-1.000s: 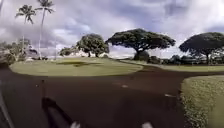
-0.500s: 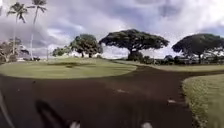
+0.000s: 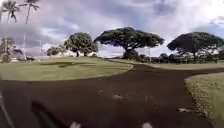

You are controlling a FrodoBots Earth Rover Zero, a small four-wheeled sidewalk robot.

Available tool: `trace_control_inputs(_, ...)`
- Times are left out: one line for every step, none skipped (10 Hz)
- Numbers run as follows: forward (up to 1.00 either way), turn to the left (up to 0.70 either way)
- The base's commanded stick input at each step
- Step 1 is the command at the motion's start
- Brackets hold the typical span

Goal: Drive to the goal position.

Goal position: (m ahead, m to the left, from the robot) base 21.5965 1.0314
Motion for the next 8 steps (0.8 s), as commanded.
trace_control_inputs(0.70, 0.00)
trace_control_inputs(0.70, -0.23)
trace_control_inputs(0.70, -0.27)
trace_control_inputs(0.70, -0.27)
trace_control_inputs(0.70, -0.11)
trace_control_inputs(0.70, 0.00)
trace_control_inputs(0.70, 0.00)
trace_control_inputs(0.70, 0.00)
